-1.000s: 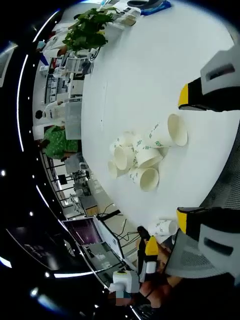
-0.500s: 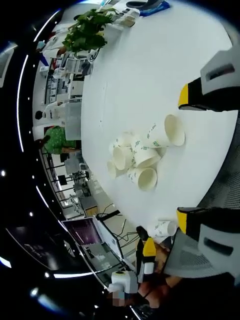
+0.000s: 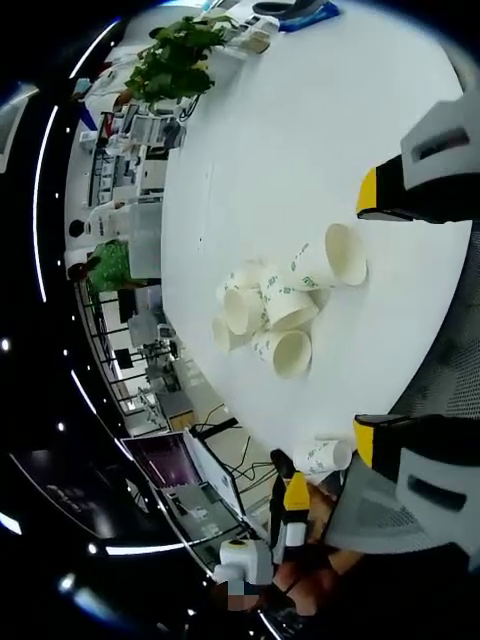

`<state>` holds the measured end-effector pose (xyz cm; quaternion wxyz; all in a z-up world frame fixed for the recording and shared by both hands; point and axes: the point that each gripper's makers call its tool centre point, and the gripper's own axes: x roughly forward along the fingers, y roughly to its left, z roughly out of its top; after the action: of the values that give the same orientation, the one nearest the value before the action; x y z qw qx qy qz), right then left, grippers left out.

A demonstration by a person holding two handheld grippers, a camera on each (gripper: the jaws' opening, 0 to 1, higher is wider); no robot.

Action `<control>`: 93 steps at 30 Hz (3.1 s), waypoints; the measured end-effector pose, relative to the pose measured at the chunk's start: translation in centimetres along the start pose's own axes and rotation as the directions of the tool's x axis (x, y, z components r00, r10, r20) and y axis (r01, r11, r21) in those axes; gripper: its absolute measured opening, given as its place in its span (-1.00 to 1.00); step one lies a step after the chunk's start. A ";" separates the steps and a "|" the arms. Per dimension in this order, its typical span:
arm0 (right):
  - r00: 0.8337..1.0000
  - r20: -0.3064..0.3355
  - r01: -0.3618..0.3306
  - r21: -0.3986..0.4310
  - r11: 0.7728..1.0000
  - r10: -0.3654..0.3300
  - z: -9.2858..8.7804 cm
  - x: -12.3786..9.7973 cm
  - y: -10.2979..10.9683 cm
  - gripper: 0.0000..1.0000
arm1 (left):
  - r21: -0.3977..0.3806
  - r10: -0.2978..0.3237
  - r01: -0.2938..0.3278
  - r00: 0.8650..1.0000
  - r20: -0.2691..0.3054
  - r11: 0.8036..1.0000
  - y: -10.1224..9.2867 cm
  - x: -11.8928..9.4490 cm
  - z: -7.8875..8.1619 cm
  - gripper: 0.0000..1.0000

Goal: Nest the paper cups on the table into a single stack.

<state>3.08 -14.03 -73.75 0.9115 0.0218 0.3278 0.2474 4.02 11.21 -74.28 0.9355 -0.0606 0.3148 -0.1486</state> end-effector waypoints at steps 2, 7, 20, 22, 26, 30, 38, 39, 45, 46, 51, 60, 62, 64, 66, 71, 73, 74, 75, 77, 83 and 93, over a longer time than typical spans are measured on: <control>1.000 -0.002 -0.002 -0.002 1.000 0.002 0.0 0.1 0.0 0.60 | 0.001 0.000 0.000 1.000 -0.002 1.000 0.1 0.0 -0.1 0.50; 1.000 -0.001 -0.003 -0.001 1.000 0.003 0.0 0.2 0.2 0.60 | 0.004 0.001 -0.001 1.000 -0.005 1.000 0.3 0.0 -0.1 0.50; 1.000 -0.003 0.000 0.008 1.000 0.000 -0.3 0.4 -0.1 0.60 | -0.001 0.006 -0.006 1.000 -0.014 1.000 0.7 0.0 -0.2 0.51; 1.000 -0.004 0.001 0.008 1.000 -0.001 -0.3 0.4 0.0 0.60 | -0.001 0.004 -0.004 1.000 -0.019 1.000 0.9 0.1 -0.2 0.51; 1.000 -0.005 0.003 0.012 1.000 -0.003 -0.3 0.4 -0.1 0.60 | 0.004 0.005 -0.005 1.000 -0.020 1.000 1.1 0.2 -0.1 0.51; 1.000 -0.004 0.007 0.015 1.000 -0.007 -0.3 0.4 -0.2 0.60 | 0.003 0.004 -0.004 1.000 -0.025 1.000 1.4 0.2 0.0 0.51; 1.000 -0.001 0.012 0.023 1.000 -0.012 -0.1 0.5 -0.1 0.60 | 0.010 0.003 -0.002 0.999 -0.034 1.000 1.7 0.4 0.0 0.51; 1.000 -0.001 0.013 0.022 1.000 -0.013 -0.1 0.5 0.0 0.60 | 0.011 0.003 -0.003 0.999 -0.034 1.000 1.8 0.4 0.0 0.51; 1.000 0.001 0.020 0.029 0.999 -0.020 0.0 0.4 -0.1 0.60 | 0.005 -0.002 0.002 0.999 -0.040 1.000 2.6 0.7 0.1 0.51; 1.000 0.002 0.022 0.030 0.999 -0.022 0.0 0.5 -0.3 0.60 | 0.008 -0.004 0.005 0.999 -0.043 1.000 2.7 0.8 0.2 0.51; 1.000 0.003 0.029 0.034 0.999 -0.029 -0.1 0.5 -0.6 0.60 | 0.032 -0.024 0.026 0.997 -0.074 0.999 3.1 1.1 0.1 0.50; 0.999 0.002 0.035 0.040 0.999 -0.035 -0.4 0.6 -1.0 0.60 | 0.038 -0.059 0.067 0.982 -0.180 0.997 3.8 2.0 -2.0 0.43; 0.999 0.003 0.035 0.040 0.999 -0.035 -0.4 0.6 -1.0 0.60 | 0.039 -0.065 0.075 0.976 -0.207 0.996 4.2 2.3 -2.8 0.42; 0.999 0.003 0.036 0.038 0.999 -0.036 -0.4 0.6 -1.0 0.60 | 0.040 -0.071 0.082 0.972 -0.225 0.996 3.8 2.2 -2.6 0.41; 0.999 0.003 0.037 0.039 0.999 -0.038 -0.3 0.4 -0.7 0.60 | 0.033 -0.079 0.090 0.963 -0.256 0.995 3.9 2.5 -3.2 0.39; 0.999 0.001 0.039 0.038 0.999 -0.039 -0.1 0.2 -0.5 0.60 | 0.033 -0.100 0.116 0.945 -0.310 0.993 3.8 2.8 -4.4 0.21; 0.999 0.002 0.039 0.038 0.999 -0.039 -0.1 0.2 -0.5 0.60 | 0.036 -0.110 0.128 0.940 -0.323 0.991 3.6 2.7 -4.7 0.12; 0.999 0.002 0.039 0.038 0.999 -0.039 -0.1 0.2 -0.5 0.60 | 0.036 -0.120 0.139 0.936 -0.332 0.990 3.5 2.8 -4.9 0.06; 0.999 0.002 0.039 0.039 0.998 -0.040 -0.1 0.2 -0.5 0.60 | 0.037 -0.124 0.144 0.934 -0.334 0.989 3.4 2.8 -4.9 0.00; 0.999 0.002 0.040 0.038 0.998 -0.040 -0.1 0.2 -0.5 0.60 | 0.035 -0.136 0.157 0.931 -0.339 0.987 2.9 2.8 -5.0 -0.12; 0.999 -0.001 0.035 0.038 0.999 -0.035 -0.1 0.2 -0.4 0.60 | 0.019 -0.180 0.200 0.917 -0.355 0.980 1.5 2.6 -5.5 -0.51; 1.000 -0.004 0.026 0.033 0.999 -0.025 -0.2 0.4 -0.3 0.59 | -0.025 -0.249 0.256 0.907 -0.339 0.966 -0.7 2.2 -4.8 -0.84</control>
<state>3.35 -14.13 -74.19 0.9136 0.0325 0.3337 0.2303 2.62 9.71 -79.20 0.8407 -0.0646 0.4593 -0.2795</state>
